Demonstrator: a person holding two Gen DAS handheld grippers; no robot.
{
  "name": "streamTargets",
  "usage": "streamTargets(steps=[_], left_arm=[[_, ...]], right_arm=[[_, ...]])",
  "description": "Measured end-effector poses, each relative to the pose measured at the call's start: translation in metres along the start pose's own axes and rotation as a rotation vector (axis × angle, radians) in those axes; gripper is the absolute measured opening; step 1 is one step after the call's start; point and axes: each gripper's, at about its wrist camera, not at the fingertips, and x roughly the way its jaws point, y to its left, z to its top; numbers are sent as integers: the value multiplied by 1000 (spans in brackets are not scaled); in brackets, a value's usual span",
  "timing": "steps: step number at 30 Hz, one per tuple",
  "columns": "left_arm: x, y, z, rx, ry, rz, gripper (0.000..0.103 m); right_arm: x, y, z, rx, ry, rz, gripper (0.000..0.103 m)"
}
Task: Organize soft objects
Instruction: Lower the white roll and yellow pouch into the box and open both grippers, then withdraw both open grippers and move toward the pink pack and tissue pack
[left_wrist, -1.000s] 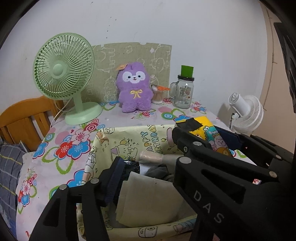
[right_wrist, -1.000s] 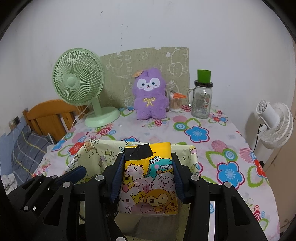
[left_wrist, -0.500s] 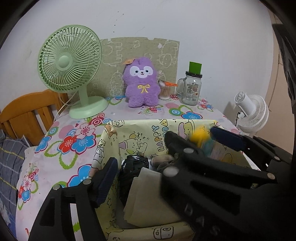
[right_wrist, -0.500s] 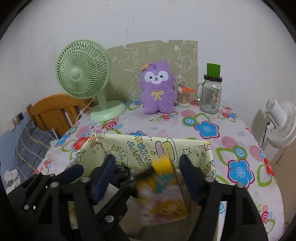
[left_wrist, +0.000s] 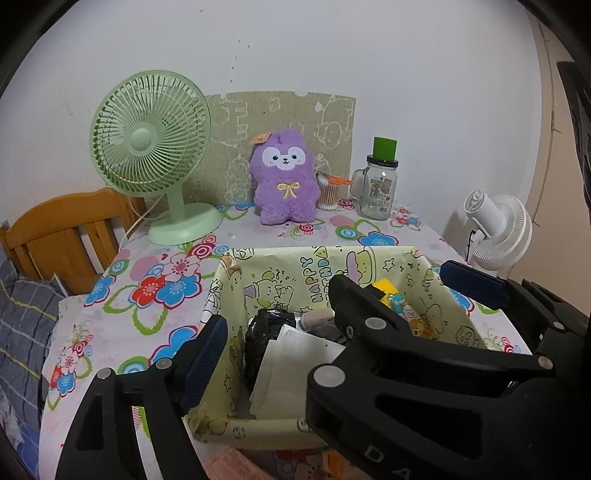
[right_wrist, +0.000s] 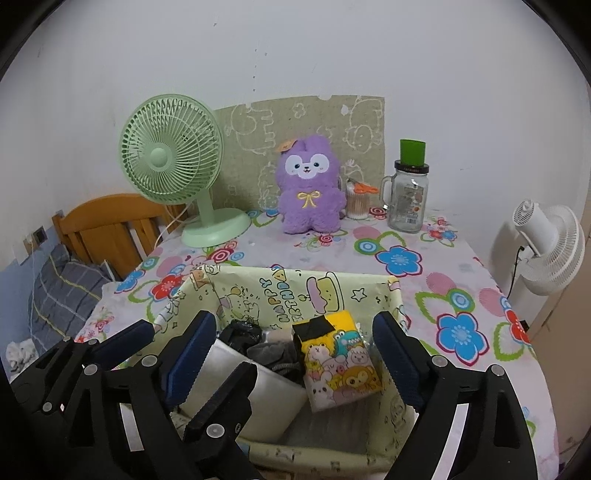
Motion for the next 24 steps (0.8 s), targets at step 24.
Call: streamTargets(steps=[24], left_arm=[[-62,-19,-2,24,-80,22,91]], right_arm=[[-73,1,-2,-8,-77,-36,89]])
